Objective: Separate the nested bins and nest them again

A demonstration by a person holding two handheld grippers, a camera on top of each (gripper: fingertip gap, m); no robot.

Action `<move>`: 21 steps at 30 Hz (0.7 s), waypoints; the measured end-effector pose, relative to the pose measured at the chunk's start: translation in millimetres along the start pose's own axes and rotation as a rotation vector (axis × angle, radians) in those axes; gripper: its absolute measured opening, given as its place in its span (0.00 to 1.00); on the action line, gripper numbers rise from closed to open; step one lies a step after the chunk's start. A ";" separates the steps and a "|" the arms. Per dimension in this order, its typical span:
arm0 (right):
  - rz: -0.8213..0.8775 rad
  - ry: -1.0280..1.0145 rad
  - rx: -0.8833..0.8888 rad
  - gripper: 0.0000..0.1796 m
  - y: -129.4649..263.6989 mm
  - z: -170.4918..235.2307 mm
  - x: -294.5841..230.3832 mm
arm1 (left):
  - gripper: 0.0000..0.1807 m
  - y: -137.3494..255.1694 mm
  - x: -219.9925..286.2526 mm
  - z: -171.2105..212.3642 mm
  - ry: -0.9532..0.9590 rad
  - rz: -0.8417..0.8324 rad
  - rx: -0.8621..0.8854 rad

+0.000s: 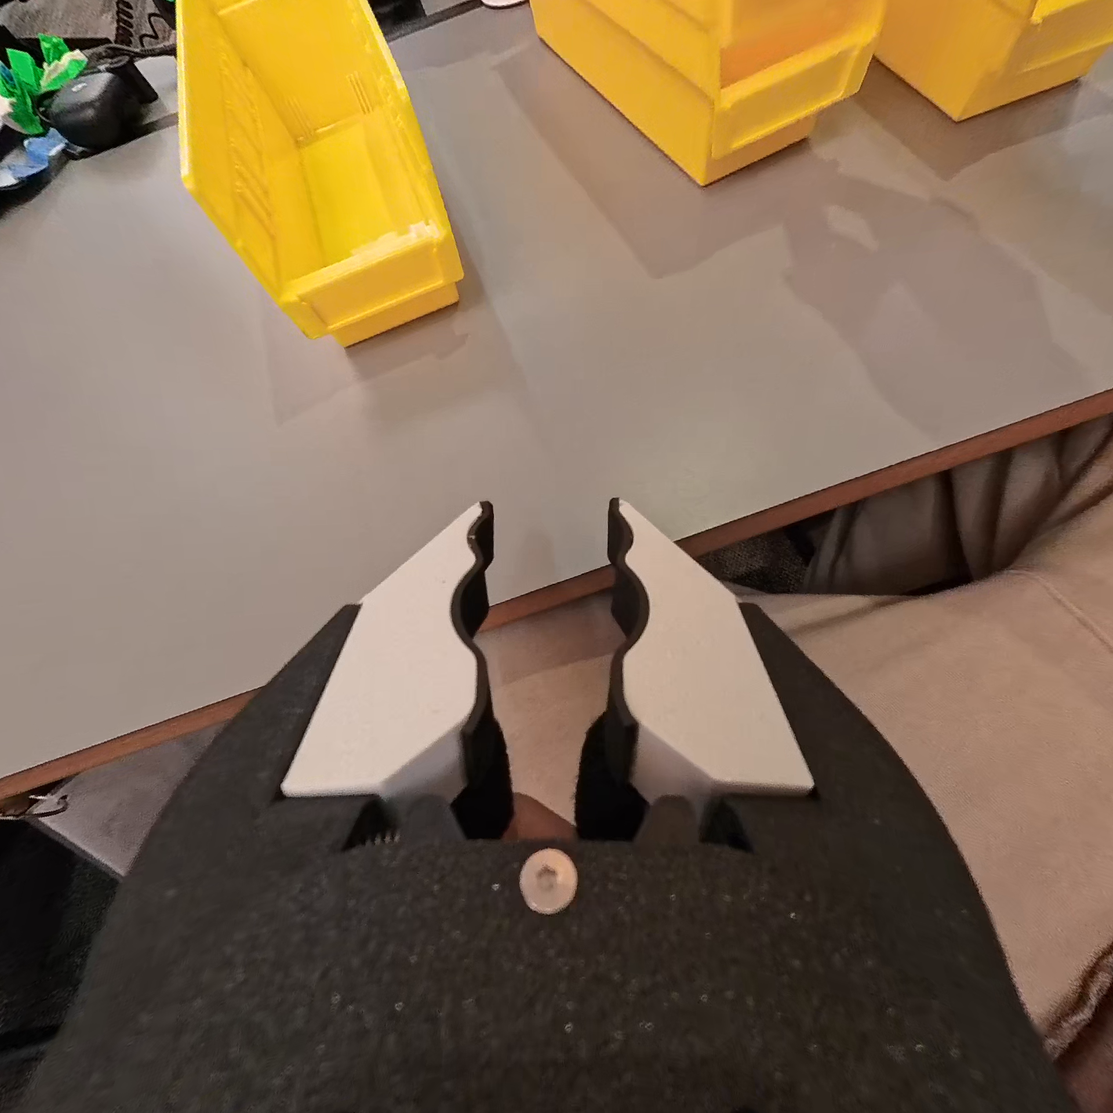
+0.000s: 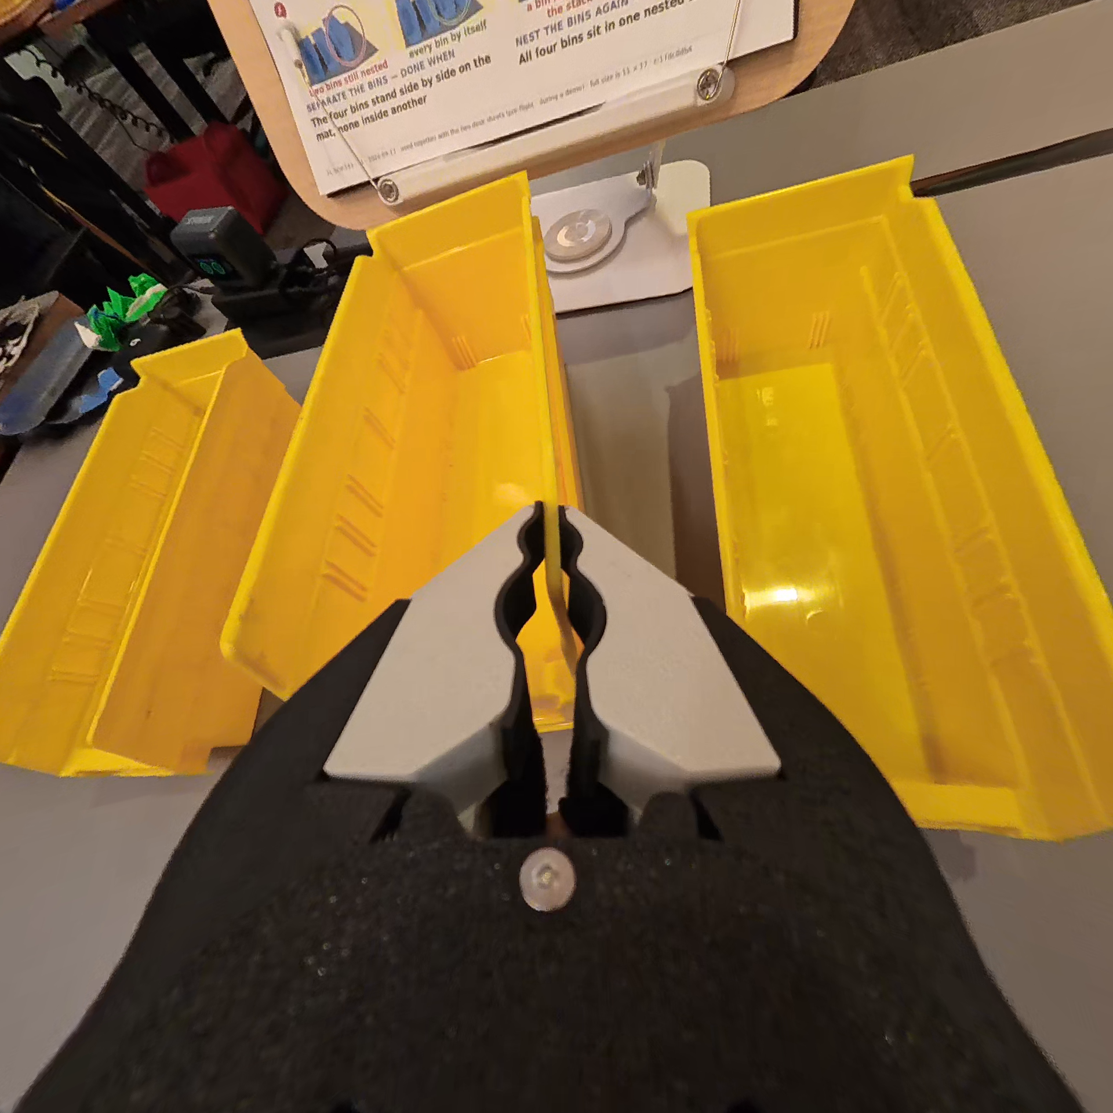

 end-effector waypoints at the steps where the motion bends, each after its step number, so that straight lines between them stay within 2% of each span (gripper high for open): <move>1: 0.003 0.005 0.011 0.01 -2.2 0.2 -1.0 | 0.20 0.5 -0.3 0.1 -0.004 -0.004 0.001; 7: 0.048 0.079 0.057 0.01 -8.7 12.0 -8.5 | 0.20 0.5 -3.4 0.3 0.007 -0.009 0.000; 10: 0.025 0.072 -0.023 0.01 -9.5 8.3 -10.7 | 0.20 0.9 -2.3 0.3 0.003 -0.006 0.002; 11: 0.000 0.093 -0.071 0.05 -9.4 3.6 -13.6 | 0.20 1.1 -1.5 0.2 0.002 -0.004 0.002; 13: -0.076 0.138 -0.148 0.38 -7.2 -14.1 -24.8 | 0.20 0.8 0.6 0.8 0.001 0.005 -0.002; 14: -0.126 0.161 -0.192 0.49 -5.8 -24.7 -34.2 | 0.20 0.4 1.9 1.5 -0.001 0.009 -0.008; 18: -0.188 0.279 -0.339 0.63 -19.6 -59.7 -63.3 | 0.20 0.3 4.6 1.8 -0.021 0.005 -0.009; 21: -0.196 0.280 -0.561 0.73 -48.1 -51.8 -69.8 | 0.20 -0.6 3.1 3.0 -0.025 0.000 -0.017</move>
Point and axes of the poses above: each gripper's, where its closed fingertips meet, y back along the fingers, z out of its underside, x = y × z across the jaws, the point moved 5 cm from there along y, back along the fingers, and after that the axes turned 8 degrees about y, right-handed, at the moved point
